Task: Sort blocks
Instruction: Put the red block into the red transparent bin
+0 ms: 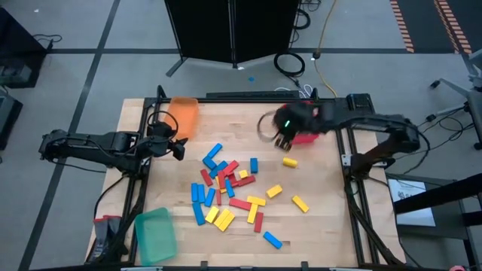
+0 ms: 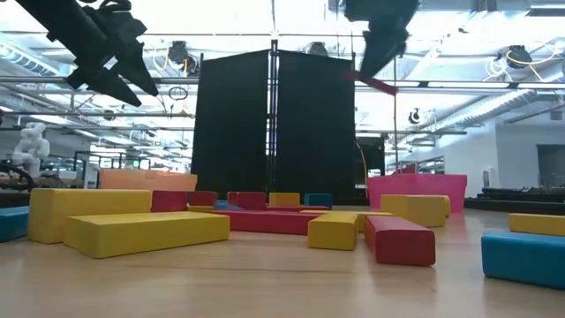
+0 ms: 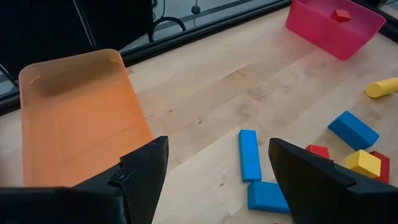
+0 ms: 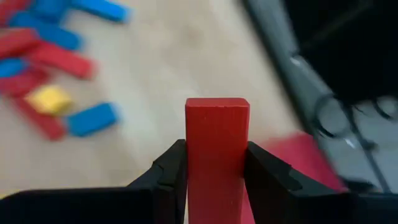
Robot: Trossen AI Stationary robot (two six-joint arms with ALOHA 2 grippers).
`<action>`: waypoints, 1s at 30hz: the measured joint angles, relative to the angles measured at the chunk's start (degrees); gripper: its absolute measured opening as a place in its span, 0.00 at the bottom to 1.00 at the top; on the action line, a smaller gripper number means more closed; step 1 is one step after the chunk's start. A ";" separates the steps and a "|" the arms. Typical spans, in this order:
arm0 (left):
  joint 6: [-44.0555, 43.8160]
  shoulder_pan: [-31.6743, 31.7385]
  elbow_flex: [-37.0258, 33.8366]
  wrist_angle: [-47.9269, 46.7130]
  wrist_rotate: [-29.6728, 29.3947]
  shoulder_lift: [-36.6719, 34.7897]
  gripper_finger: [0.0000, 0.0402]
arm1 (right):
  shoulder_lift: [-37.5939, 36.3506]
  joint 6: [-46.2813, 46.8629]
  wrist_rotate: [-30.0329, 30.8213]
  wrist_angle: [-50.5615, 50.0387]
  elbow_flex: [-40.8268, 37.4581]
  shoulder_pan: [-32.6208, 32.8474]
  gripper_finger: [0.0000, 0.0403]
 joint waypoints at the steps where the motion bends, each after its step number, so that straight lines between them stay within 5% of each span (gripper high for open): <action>1: 0.00 0.00 0.00 0.18 0.00 0.00 0.71 | -1.18 -0.68 -0.01 -1.18 0.00 -2.56 0.26; 8: -1.53 0.00 0.00 0.44 -0.24 -0.01 0.71 | -4.16 -6.74 -1.52 -3.75 -0.04 -21.84 0.26; 14: -1.55 0.00 0.00 0.40 -0.22 -0.02 0.71 | -3.70 -7.88 -11.06 6.74 -6.80 -34.05 0.26; 30: -1.55 0.02 0.00 0.17 -0.88 -0.02 0.71 | 1.85 -3.18 -14.51 20.56 -25.39 -37.68 0.26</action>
